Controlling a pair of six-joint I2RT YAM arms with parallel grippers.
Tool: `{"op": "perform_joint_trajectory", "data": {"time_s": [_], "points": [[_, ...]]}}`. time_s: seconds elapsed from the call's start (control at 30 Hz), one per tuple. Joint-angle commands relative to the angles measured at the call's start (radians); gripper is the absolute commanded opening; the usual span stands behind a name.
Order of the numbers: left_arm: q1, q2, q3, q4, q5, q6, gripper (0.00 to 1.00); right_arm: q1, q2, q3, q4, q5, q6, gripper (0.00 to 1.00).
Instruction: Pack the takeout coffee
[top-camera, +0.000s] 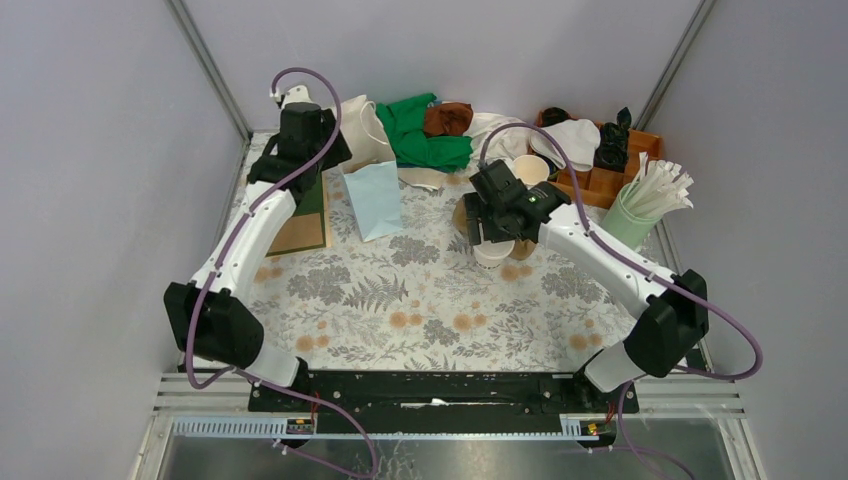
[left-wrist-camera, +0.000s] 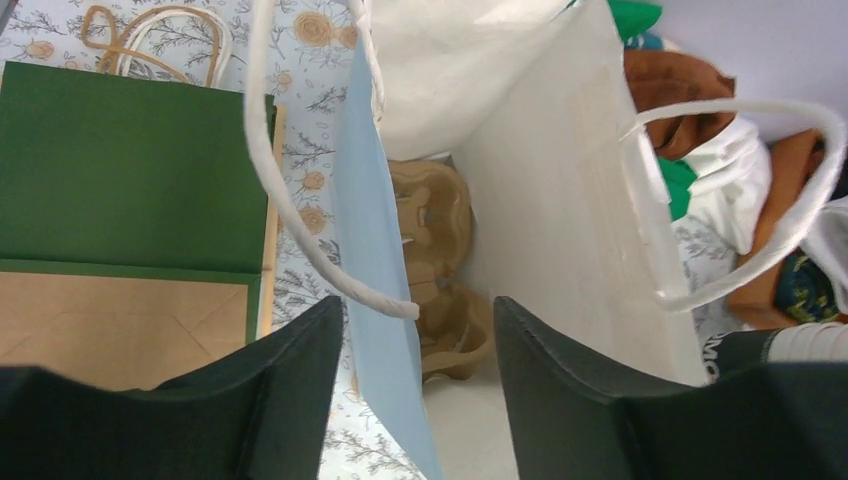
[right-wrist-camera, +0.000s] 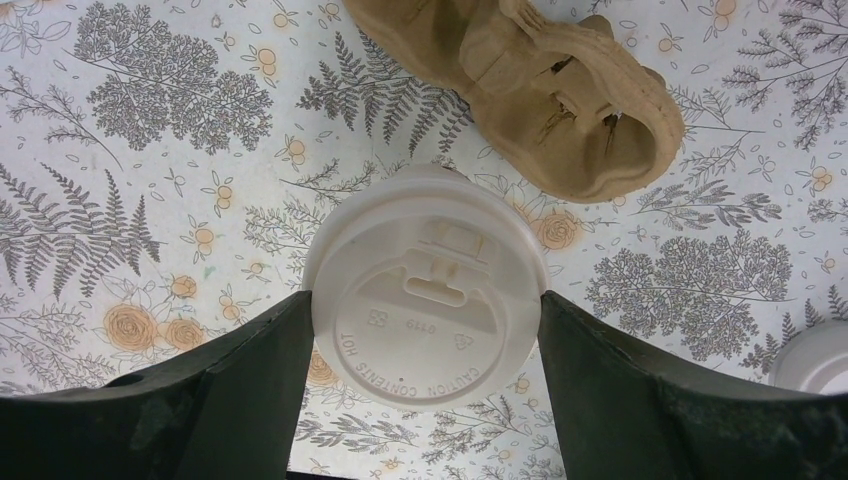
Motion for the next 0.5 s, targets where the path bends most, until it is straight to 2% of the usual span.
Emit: {"op": "perform_joint_trajectory", "data": {"time_s": [0.0,0.2,0.23,0.47], "points": [[0.004,0.003,0.052,-0.017,0.027,0.008,0.54,0.010,-0.067,-0.008,0.010,-0.007,-0.031,0.80],[-0.014,-0.013,0.078,-0.095,0.134,0.024,0.04,0.010,-0.103,-0.018,0.004,-0.003,-0.044,0.80],[-0.028,-0.024,0.081,-0.114,0.140,0.031,0.00,0.010,-0.108,-0.022,0.001,0.000,-0.048,0.80],[-0.166,-0.155,0.075,-0.240,0.182,0.067,0.00,0.010,-0.169,-0.065,-0.004,0.050,-0.057,0.79]]}}
